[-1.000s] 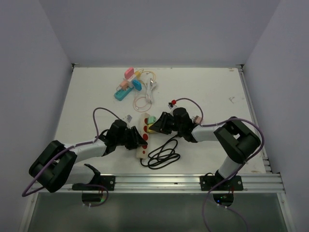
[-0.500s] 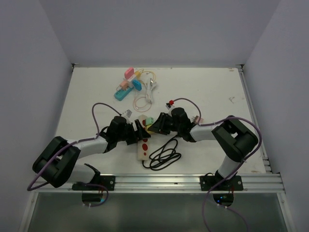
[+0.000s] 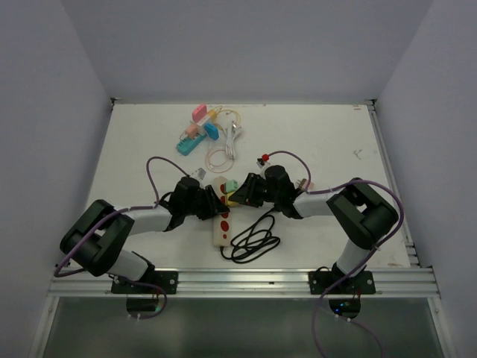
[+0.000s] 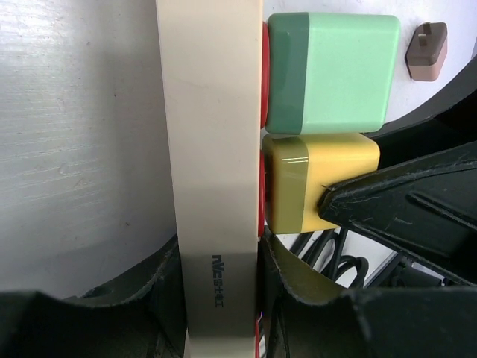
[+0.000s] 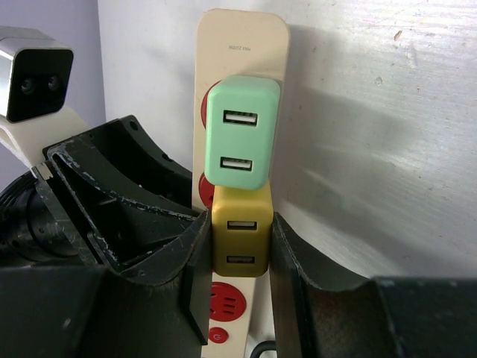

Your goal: Pull the plug off the socket

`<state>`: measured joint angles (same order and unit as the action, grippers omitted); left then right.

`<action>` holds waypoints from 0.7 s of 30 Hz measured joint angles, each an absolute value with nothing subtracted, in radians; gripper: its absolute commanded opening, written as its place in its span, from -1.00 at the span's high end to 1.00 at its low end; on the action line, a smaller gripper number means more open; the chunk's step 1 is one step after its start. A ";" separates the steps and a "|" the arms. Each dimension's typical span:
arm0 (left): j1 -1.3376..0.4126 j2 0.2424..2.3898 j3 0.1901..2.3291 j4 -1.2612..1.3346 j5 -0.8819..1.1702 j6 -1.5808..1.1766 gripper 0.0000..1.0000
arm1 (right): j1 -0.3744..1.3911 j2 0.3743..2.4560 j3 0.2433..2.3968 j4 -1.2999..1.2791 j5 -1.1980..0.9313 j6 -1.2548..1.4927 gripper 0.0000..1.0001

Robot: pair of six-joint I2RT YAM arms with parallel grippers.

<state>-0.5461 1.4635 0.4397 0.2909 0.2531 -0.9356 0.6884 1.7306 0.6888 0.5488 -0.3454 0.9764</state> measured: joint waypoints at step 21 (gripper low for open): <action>-0.551 1.416 0.444 0.171 0.153 -1.106 1.00 | 0.671 1.448 0.528 0.546 -0.279 0.963 1.00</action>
